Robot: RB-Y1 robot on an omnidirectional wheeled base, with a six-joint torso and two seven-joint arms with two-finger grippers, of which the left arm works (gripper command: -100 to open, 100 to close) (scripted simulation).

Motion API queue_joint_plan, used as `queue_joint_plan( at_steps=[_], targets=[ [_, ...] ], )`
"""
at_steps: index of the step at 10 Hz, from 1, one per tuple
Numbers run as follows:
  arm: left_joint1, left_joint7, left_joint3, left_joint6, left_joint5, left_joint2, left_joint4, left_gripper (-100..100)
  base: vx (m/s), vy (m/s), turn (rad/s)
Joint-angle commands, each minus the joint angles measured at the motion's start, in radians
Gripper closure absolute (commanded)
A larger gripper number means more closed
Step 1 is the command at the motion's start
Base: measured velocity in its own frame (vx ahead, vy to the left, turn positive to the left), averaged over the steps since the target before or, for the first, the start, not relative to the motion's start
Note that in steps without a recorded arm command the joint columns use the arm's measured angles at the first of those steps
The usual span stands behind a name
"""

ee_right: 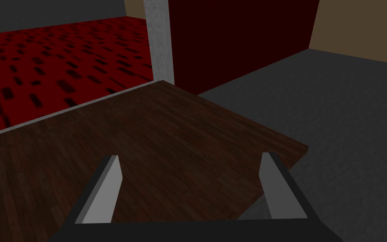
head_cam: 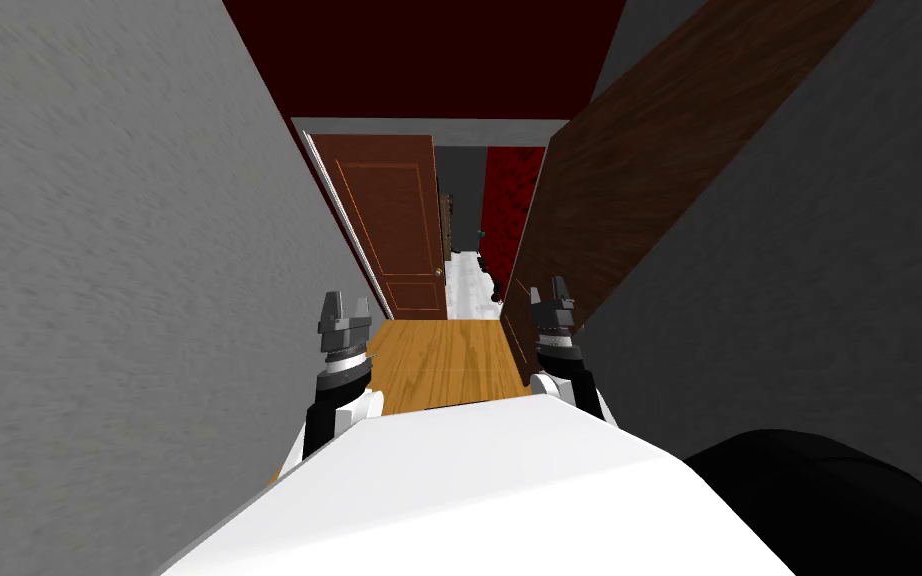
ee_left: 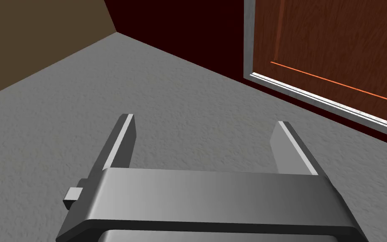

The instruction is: Pull the door open

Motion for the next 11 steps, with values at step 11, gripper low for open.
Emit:
queue_joint_plan(
  at_steps=[11],
  targets=[
    [-0.072, -0.153, 0.018, -0.055, -0.052, 0.054, 0.228, -100, 0.116, -0.023, 0.01]
  ],
)
